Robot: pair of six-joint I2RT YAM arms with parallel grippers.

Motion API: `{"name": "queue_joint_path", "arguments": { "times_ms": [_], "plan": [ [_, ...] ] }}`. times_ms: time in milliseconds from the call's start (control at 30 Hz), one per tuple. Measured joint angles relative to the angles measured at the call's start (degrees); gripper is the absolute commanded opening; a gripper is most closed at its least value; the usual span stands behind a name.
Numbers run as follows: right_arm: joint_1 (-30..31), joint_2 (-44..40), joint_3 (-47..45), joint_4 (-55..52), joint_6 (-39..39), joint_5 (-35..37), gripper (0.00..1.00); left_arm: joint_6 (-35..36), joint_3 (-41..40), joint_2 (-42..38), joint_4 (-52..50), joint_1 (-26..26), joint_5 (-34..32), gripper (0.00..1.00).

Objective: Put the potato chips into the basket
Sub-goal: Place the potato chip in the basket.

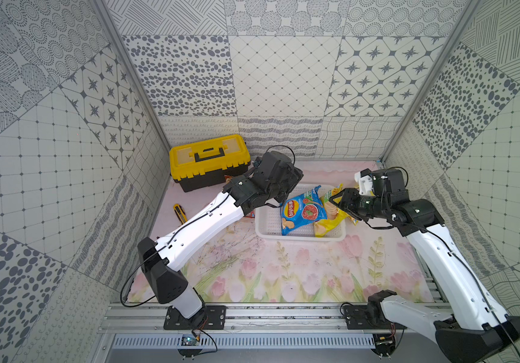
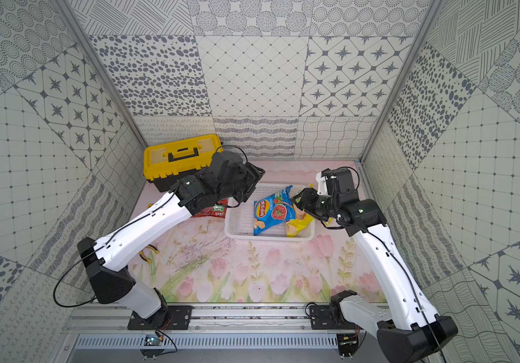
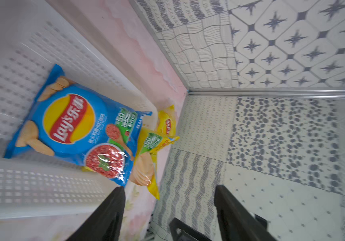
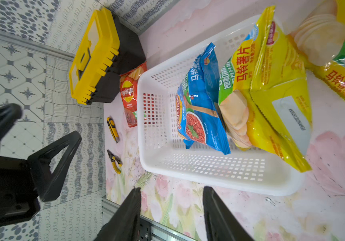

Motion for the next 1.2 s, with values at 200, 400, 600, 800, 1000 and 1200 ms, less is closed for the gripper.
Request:
{"name": "queue_joint_path", "arguments": {
  "times_ms": [200,400,600,800,1000,1200],
  "plan": [
    [9.2,6.6,3.6,-2.3,-0.4,8.2,0.53,8.1,-5.6,3.8,-5.2,4.3,0.2,0.60],
    [10.1,7.9,4.5,-2.6,1.1,12.2,0.54,12.4,-10.3,8.0,-6.5,8.1,1.8,0.29],
    [10.1,7.1,7.1,-2.7,2.4,14.0,0.55,16.9,-8.2,14.4,-8.7,9.6,3.2,0.00],
    [8.7,3.2,5.9,-2.2,5.3,14.4,0.57,23.0,1.0,22.5,-12.0,8.8,3.3,0.00],
    [1.9,-2.7,0.9,-0.5,7.9,12.0,0.59,26.6,2.6,25.5,-14.2,7.9,3.3,0.00],
    [-6.3,-8.3,-1.9,0.1,9.7,8.1,0.61,27.6,3.1,27.3,-14.8,7.6,3.6,0.00]
  ]
}}
